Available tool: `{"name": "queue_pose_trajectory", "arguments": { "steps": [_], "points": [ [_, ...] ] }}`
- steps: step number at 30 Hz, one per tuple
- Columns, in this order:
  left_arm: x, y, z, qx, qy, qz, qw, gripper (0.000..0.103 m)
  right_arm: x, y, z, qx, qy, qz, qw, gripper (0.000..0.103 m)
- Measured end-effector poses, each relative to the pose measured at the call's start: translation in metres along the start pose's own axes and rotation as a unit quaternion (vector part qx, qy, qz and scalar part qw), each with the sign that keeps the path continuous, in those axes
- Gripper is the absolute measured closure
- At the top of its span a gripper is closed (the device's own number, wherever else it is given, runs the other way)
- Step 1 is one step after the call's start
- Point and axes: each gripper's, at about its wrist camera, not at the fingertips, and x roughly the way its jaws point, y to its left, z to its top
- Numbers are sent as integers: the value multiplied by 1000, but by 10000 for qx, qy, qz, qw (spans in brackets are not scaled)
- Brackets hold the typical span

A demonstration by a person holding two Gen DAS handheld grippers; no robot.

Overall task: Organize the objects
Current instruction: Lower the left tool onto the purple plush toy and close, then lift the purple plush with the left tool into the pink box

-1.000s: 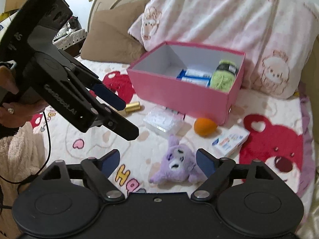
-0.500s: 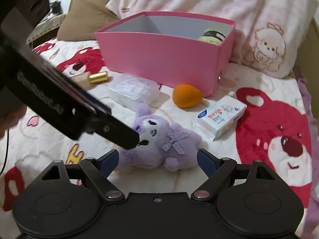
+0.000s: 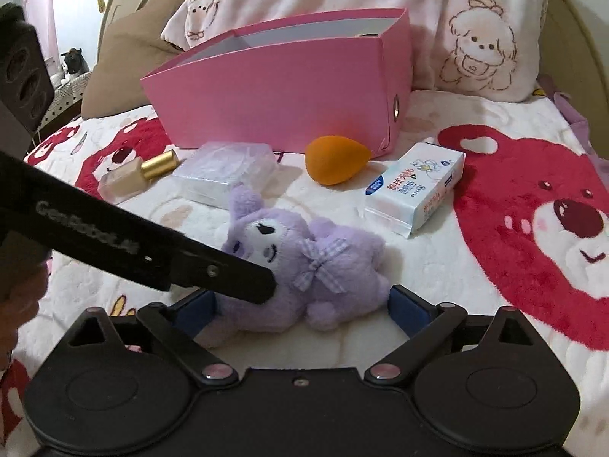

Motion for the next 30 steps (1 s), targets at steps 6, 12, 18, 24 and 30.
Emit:
{"name": "queue_pose_trajectory", "arguments": {
  "steps": [6,12,18,24,30],
  "points": [
    [-7,2,0,-178,3,-153,9997,61,-6,10,5,-304,19,-58,9995,3],
    [-6,10,2,-356,65,-59,9993,61,5,15,6,-507,246,-31,9984,3],
    [-4,21,-2,-562,7,-199,9982,61,22,6,10,-233,323,134,9991,1],
    [-31,18,6,-624,100,-484,9968,62,-9,31,19,-611,92,-154,9980,8],
    [-75,6,19,-501,133,-816,9953,62,-53,49,43,-606,4,-301,9977,8]
  ]
}}
